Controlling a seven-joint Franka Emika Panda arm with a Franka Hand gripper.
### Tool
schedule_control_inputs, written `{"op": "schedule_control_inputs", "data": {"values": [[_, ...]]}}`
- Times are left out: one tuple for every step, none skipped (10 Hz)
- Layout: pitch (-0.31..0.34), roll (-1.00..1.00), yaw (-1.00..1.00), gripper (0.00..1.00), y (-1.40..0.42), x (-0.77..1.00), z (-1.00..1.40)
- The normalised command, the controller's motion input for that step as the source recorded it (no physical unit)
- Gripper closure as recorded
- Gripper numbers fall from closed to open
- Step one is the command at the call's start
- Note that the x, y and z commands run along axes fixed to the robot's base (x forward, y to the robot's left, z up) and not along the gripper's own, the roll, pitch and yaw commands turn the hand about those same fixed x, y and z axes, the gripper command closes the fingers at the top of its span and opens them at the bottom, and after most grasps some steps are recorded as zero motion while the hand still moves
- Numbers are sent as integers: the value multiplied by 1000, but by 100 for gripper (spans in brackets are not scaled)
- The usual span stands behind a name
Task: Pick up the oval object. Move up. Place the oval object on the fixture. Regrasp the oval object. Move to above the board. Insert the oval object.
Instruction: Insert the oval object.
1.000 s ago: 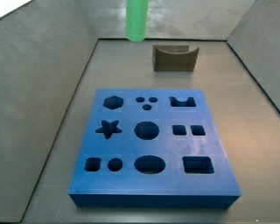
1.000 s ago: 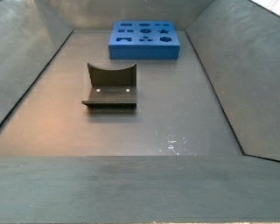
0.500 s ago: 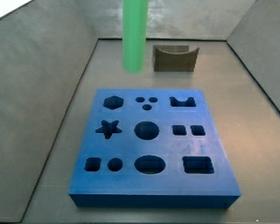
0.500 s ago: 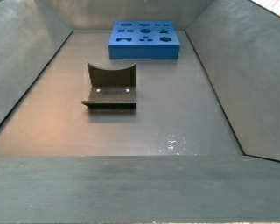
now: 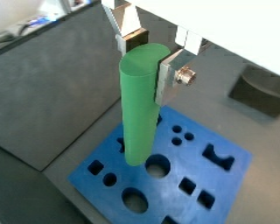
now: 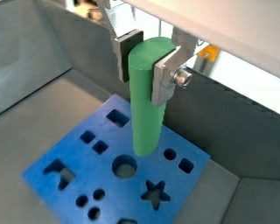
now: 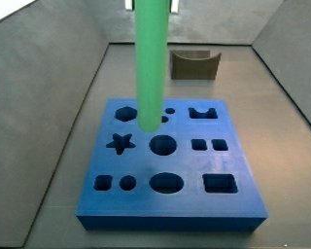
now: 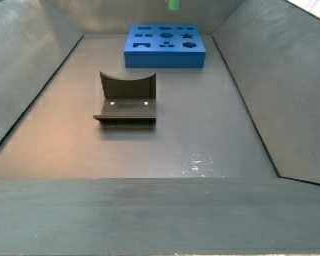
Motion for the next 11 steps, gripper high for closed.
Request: {"op": "schedule_control_inputs", "data": {"values": [[0,0,-917,100,-240,0,-17],[0,0,-926,100,-229,0,-17],[0,0,-934,100,-217,0,-20],[-1,0,-937,100,-214,0,-26],[0,0,-937,100,-214,6,-26],[0,0,-937,100,-214,3,-26],[-6,0,-931,100,-214,6,-34],[-10,0,-926,100,-217,17,-49],[-6,0,-929,100,-217,17,-71],[-9,0,-929,100,-214,17,-71],[-10,0,-929,100,-214,20,-63]]}}
